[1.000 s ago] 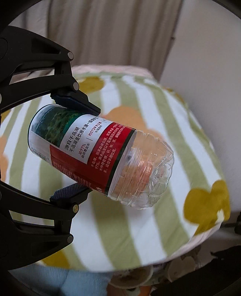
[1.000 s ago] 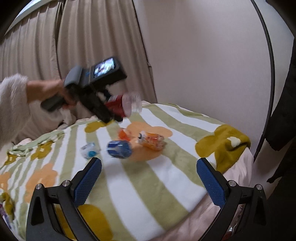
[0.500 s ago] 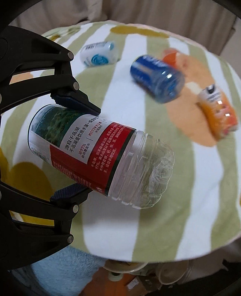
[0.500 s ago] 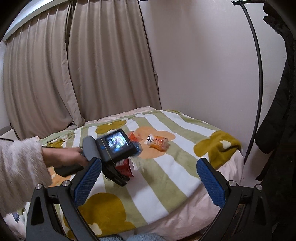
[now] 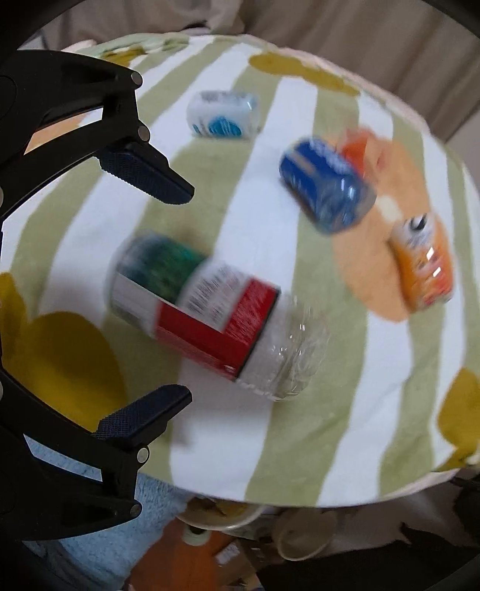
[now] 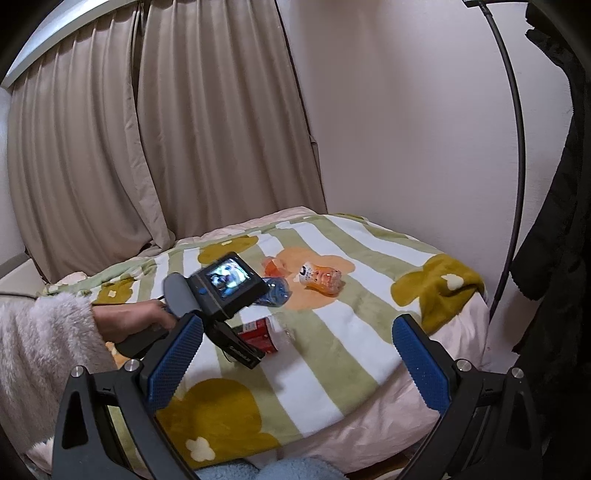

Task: Flip cup upside down
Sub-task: 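Close the right gripper around the red-labeled bottle's body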

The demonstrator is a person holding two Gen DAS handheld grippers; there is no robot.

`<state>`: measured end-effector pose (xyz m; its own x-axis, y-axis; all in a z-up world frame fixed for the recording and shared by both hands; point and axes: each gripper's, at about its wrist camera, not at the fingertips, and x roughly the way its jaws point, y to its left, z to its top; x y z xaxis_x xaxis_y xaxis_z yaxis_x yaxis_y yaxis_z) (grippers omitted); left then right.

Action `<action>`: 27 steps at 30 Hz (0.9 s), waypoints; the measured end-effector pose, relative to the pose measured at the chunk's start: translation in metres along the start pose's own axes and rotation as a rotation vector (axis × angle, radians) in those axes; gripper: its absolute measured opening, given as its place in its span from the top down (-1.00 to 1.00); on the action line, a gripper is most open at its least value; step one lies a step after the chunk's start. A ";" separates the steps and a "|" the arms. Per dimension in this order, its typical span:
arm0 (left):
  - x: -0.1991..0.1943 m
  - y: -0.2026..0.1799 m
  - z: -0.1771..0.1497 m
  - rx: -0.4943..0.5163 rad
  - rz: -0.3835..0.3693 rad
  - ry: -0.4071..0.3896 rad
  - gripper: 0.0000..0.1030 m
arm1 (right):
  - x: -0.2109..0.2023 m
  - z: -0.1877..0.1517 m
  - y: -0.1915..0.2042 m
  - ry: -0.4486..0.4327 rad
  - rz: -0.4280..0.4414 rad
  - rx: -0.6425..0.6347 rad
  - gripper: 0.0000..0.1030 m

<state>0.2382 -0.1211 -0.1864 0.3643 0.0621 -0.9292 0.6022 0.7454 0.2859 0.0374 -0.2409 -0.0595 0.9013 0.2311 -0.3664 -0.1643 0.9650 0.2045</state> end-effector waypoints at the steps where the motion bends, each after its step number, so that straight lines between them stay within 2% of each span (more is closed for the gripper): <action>1: -0.012 0.003 -0.010 -0.014 0.007 -0.012 -0.91 | 0.000 0.003 0.001 -0.002 0.003 0.009 -0.99; 4: -0.042 0.015 -0.037 -0.057 0.011 -0.081 -1.00 | 0.010 0.017 0.006 0.027 0.004 0.080 -0.99; 7: -0.065 0.022 -0.067 -0.104 0.061 -0.125 -0.99 | 0.037 0.022 0.010 0.092 0.046 0.204 -0.99; 10: -0.077 0.020 -0.095 -0.107 0.083 -0.149 -0.99 | 0.092 0.013 0.012 0.226 0.108 0.407 -0.99; 11: -0.080 0.023 -0.103 -0.106 0.083 -0.157 -0.99 | 0.108 0.009 0.013 0.275 0.102 0.460 -0.99; 14: -0.086 0.025 -0.124 -0.111 0.105 -0.185 -0.99 | 0.173 -0.011 0.016 0.408 0.066 0.655 -0.99; 18: -0.093 0.031 -0.150 -0.113 0.111 -0.222 -0.99 | 0.233 -0.034 0.027 0.471 -0.015 0.803 -0.99; 22: -0.092 0.042 -0.166 -0.130 0.109 -0.233 -0.99 | 0.274 -0.048 0.029 0.524 -0.112 0.880 -0.97; 27: -0.084 0.059 -0.176 -0.172 0.056 -0.243 -0.99 | 0.296 -0.062 0.017 0.583 -0.184 1.007 -0.76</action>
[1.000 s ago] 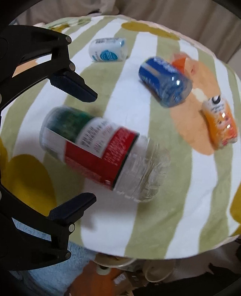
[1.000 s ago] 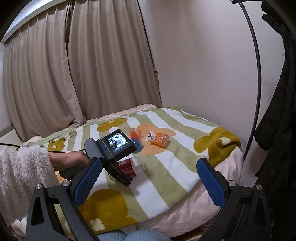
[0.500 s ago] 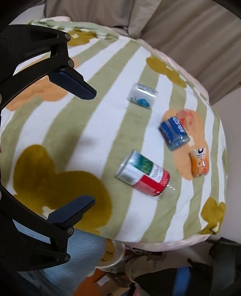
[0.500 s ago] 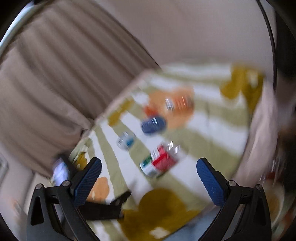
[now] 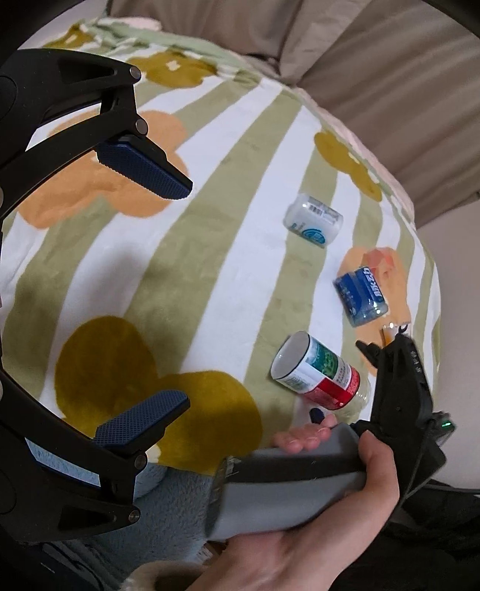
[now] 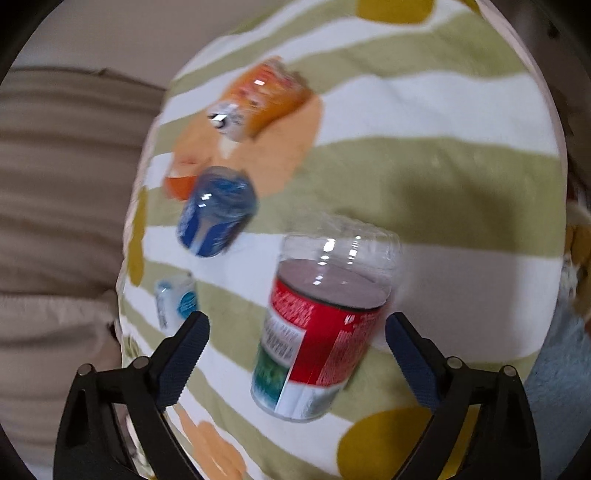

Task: Flip cup upside down
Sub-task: 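Close the right gripper around the red-labeled bottle's body, then rotate the bottle upright with the right gripper and lower it onto the bed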

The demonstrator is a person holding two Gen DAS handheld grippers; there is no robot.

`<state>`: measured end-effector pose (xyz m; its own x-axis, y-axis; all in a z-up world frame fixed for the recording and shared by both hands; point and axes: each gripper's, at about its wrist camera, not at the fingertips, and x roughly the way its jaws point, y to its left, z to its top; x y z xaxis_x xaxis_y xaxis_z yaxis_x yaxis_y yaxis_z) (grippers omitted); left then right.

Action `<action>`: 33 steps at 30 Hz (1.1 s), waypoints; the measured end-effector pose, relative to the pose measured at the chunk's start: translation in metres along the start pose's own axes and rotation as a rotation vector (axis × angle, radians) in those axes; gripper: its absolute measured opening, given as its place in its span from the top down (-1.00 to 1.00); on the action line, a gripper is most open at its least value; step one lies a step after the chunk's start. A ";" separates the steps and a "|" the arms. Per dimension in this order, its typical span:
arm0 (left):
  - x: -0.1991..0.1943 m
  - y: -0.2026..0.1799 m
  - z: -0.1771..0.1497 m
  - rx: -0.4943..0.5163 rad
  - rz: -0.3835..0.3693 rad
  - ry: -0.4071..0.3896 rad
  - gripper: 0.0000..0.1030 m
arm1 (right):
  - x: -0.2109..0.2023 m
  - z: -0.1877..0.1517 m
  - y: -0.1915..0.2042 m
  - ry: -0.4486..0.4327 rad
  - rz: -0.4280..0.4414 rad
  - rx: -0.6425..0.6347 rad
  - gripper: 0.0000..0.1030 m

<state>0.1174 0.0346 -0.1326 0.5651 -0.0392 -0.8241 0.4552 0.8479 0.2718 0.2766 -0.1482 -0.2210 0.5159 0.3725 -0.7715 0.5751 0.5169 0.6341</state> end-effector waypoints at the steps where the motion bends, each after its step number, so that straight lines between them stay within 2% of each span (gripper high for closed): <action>1: 0.002 0.003 -0.001 -0.006 -0.007 -0.002 -0.99 | 0.004 0.002 -0.003 0.008 -0.007 0.023 -0.66; 2: 0.003 0.004 -0.002 -0.011 -0.013 -0.003 -0.99 | 0.007 0.004 -0.006 0.016 -0.009 0.042 -0.63; 7: 0.005 0.010 -0.005 -0.031 -0.046 -0.015 -0.99 | 0.014 0.009 -0.019 0.047 -0.013 0.090 -0.18; 11: 0.002 0.013 -0.008 -0.042 -0.062 -0.026 -0.99 | 0.013 0.010 -0.016 0.068 -0.012 0.039 -0.17; 14: -0.001 0.016 -0.010 -0.053 -0.062 -0.029 -0.99 | 0.014 0.010 0.003 0.118 -0.032 -0.107 -0.17; 17: -0.002 0.017 -0.013 -0.072 -0.073 -0.025 -0.99 | 0.020 0.009 0.034 0.218 -0.064 -0.318 -0.17; 21: -0.002 0.020 -0.015 -0.109 -0.087 -0.024 -0.99 | 0.031 -0.003 0.077 0.369 -0.177 -0.649 -0.17; 22: -0.002 0.021 -0.015 -0.122 -0.091 -0.025 -0.99 | 0.036 -0.010 0.089 0.407 -0.234 -0.761 -0.17; 26: 0.000 0.023 -0.018 -0.175 -0.111 -0.021 -0.99 | 0.054 -0.033 0.115 0.472 -0.369 -1.072 -0.17; 28: 0.003 0.023 -0.020 -0.198 -0.108 -0.011 -0.99 | 0.065 -0.042 0.122 0.501 -0.417 -1.184 -0.17; 33: 0.010 0.021 -0.024 -0.236 -0.092 0.007 -0.99 | 0.091 -0.058 0.121 0.586 -0.458 -1.325 -0.17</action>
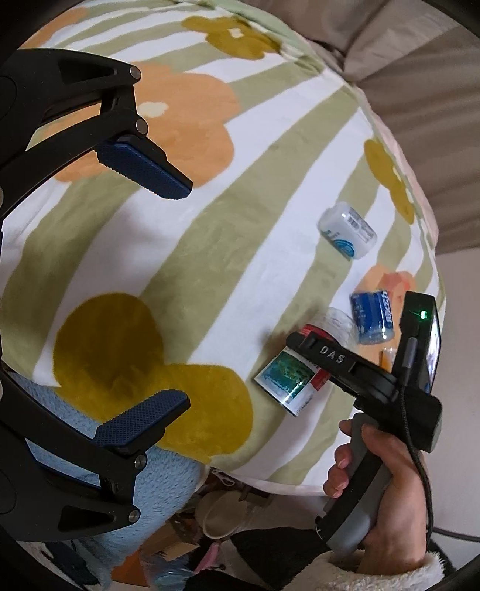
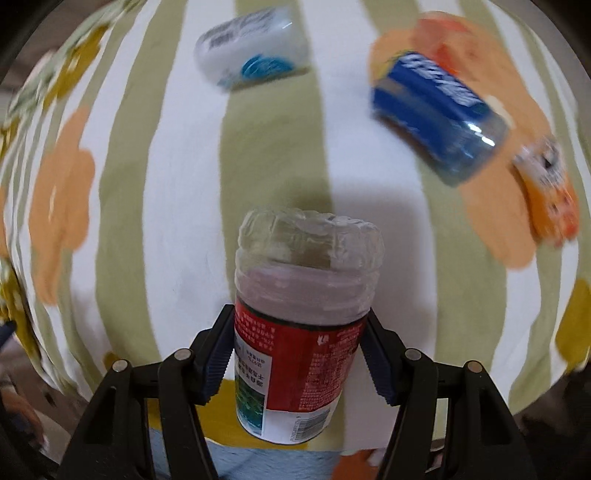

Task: Flip cup upside down
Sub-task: 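Rotate the bottle upright with the right gripper and lower it onto the bed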

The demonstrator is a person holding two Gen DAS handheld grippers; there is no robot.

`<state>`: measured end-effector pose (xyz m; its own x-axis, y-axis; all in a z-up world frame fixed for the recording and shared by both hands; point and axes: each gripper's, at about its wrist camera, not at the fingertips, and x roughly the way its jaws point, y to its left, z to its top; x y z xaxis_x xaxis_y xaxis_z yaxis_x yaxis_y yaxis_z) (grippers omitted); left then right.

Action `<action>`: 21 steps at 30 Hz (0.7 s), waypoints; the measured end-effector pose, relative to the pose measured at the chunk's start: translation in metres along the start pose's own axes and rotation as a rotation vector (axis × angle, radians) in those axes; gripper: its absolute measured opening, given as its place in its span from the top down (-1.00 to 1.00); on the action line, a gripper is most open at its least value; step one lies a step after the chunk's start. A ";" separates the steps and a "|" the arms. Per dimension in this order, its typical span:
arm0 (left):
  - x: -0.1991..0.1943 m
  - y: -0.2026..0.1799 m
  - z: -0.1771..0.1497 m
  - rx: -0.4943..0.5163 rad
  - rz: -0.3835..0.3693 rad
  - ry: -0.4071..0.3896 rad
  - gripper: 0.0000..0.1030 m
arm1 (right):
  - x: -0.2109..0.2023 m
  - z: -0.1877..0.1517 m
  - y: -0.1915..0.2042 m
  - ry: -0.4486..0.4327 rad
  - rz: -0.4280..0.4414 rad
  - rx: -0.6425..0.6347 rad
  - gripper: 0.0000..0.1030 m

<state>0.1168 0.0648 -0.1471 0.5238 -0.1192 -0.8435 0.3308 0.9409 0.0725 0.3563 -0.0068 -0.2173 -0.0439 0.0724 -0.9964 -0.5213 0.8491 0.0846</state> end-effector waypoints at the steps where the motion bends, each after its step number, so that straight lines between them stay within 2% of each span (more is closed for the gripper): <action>1: 0.002 0.001 0.000 -0.009 0.000 0.003 -0.99 | 0.003 0.000 0.003 -0.002 -0.002 -0.016 -0.17; 10: 0.010 0.002 0.002 -0.054 -0.017 0.010 -0.99 | 0.014 -0.006 0.000 0.013 0.024 -0.035 -0.21; 11: 0.010 0.002 0.003 -0.054 -0.020 0.008 -0.99 | 0.012 -0.009 -0.003 0.021 0.028 -0.023 -0.24; 12: 0.009 0.001 0.002 -0.054 -0.020 0.006 -0.99 | 0.013 -0.009 -0.005 0.025 0.029 -0.005 -0.33; 13: 0.009 0.000 0.003 -0.053 -0.020 0.006 -0.99 | 0.014 -0.007 -0.007 0.026 0.026 0.006 -0.51; 15: 0.009 -0.001 0.003 -0.052 -0.022 0.007 -0.99 | 0.015 -0.007 -0.011 0.020 0.028 0.032 -0.64; 21: 0.008 -0.003 0.003 -0.044 -0.019 0.014 -0.99 | 0.011 -0.010 -0.022 -0.023 0.057 0.078 -0.64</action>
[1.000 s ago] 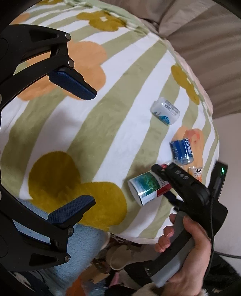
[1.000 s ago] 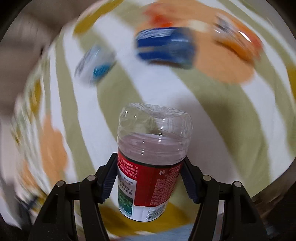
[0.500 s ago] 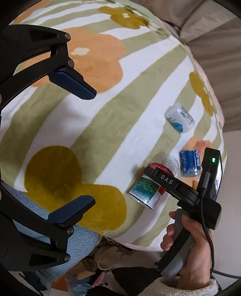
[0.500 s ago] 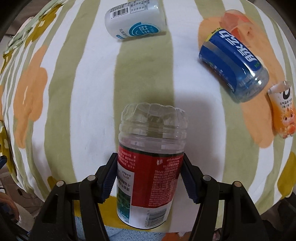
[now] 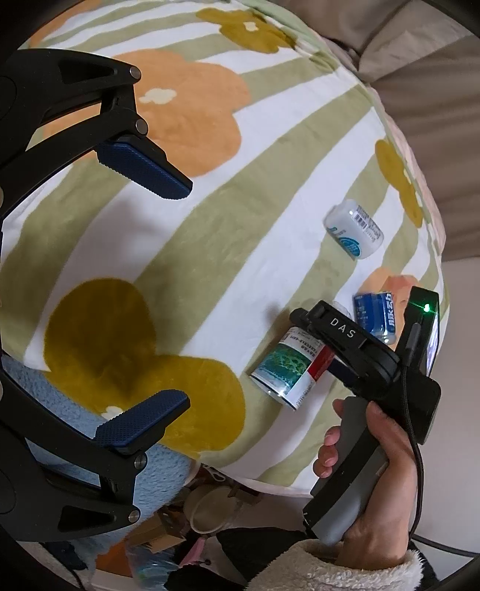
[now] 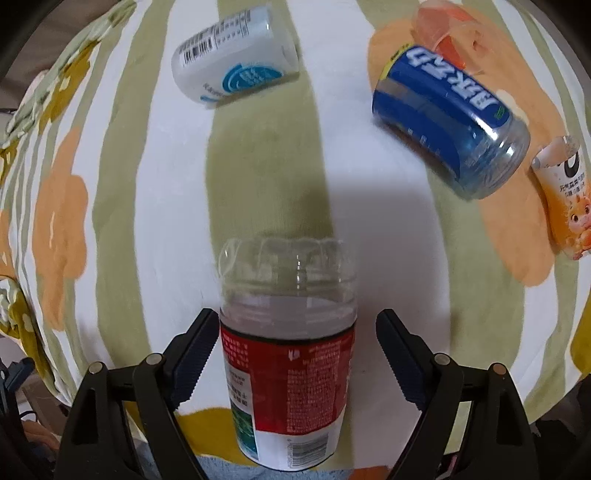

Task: Flip cup upside down
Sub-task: 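Rotate the bottle upright with the right gripper and lower it onto the bed, then open the right gripper, leaving the bottle standing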

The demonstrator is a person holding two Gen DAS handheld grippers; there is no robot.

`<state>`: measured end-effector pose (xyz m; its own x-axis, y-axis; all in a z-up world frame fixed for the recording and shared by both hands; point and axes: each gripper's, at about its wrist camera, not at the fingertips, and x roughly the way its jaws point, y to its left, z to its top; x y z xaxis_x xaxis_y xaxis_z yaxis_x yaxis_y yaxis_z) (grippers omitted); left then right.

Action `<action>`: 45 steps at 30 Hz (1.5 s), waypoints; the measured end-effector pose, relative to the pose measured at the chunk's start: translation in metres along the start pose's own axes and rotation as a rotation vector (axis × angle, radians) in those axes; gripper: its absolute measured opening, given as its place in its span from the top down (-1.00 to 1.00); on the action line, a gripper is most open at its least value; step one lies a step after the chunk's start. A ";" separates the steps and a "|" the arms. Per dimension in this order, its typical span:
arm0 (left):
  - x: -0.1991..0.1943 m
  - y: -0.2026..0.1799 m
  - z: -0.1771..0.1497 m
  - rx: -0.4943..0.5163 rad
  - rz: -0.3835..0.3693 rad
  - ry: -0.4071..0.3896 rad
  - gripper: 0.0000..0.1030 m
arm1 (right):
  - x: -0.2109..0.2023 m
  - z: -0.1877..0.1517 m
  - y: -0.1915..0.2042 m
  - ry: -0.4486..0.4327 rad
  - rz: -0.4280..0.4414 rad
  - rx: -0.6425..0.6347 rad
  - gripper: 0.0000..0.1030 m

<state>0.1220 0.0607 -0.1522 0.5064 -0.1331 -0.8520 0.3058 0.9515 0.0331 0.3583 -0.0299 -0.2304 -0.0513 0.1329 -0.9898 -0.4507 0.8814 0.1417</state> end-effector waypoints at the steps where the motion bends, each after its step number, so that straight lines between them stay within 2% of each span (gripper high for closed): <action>1: 0.001 0.000 0.000 -0.001 0.000 0.002 -0.99 | 0.000 -0.002 0.000 -0.006 0.000 -0.004 -0.60; 2: 0.001 0.001 0.000 -0.003 0.001 0.003 -0.99 | 0.000 -0.004 0.000 -0.012 0.002 -0.006 -0.51; 3: 0.002 0.001 0.000 -0.008 0.001 0.005 -0.99 | -0.001 -0.007 -0.001 -0.014 0.005 -0.004 -0.22; 4: 0.003 0.002 0.000 -0.012 -0.001 0.006 -0.99 | 0.000 -0.010 -0.001 -0.009 0.014 -0.003 -0.12; 7: 0.003 0.003 0.000 -0.022 -0.006 0.002 -0.99 | -0.002 -0.020 -0.001 -0.032 0.013 -0.015 -0.12; 9: 0.003 0.004 0.000 -0.028 -0.005 -0.004 -0.99 | -0.010 -0.027 0.000 -0.086 0.017 -0.025 -0.12; 11: 0.002 0.004 -0.001 -0.040 -0.001 -0.013 -0.99 | -0.025 -0.043 0.002 -0.183 0.041 -0.024 -0.12; 15: -0.003 0.006 -0.005 -0.104 0.033 -0.064 -0.99 | -0.059 -0.096 0.001 -0.523 0.031 -0.067 -0.12; 16: -0.004 0.006 -0.006 -0.123 0.038 -0.081 -0.99 | -0.064 -0.118 0.001 -0.649 0.012 -0.083 -0.12; 18: -0.004 0.006 -0.007 -0.157 0.036 -0.112 -0.99 | -0.072 -0.127 -0.005 -0.796 0.012 -0.086 -0.12; 19: -0.004 0.006 -0.007 -0.170 0.039 -0.124 -0.99 | -0.070 -0.136 -0.012 -0.870 0.045 -0.081 -0.12; 22: -0.002 0.007 -0.005 -0.187 0.057 -0.150 -0.99 | -0.059 -0.152 -0.021 -1.005 0.047 -0.062 -0.12; 26: 0.001 0.011 -0.002 -0.195 0.074 -0.165 -0.99 | -0.039 -0.151 -0.015 -1.045 0.041 -0.060 -0.12; 31: 0.000 0.013 0.000 -0.189 0.084 -0.181 -0.99 | -0.044 -0.144 -0.015 -1.045 0.033 -0.097 -0.12; 36: -0.001 0.012 -0.001 -0.188 0.061 -0.179 -0.99 | -0.042 -0.141 -0.006 -0.988 0.023 -0.136 -0.12; 45: -0.010 0.003 -0.004 -0.173 0.063 -0.199 -0.99 | -0.047 -0.151 0.002 -0.829 -0.030 -0.217 -0.12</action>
<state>0.1146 0.0658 -0.1456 0.6738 -0.1077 -0.7310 0.1349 0.9906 -0.0216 0.2250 -0.1023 -0.1861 0.5937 0.4740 -0.6503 -0.6065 0.7947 0.0255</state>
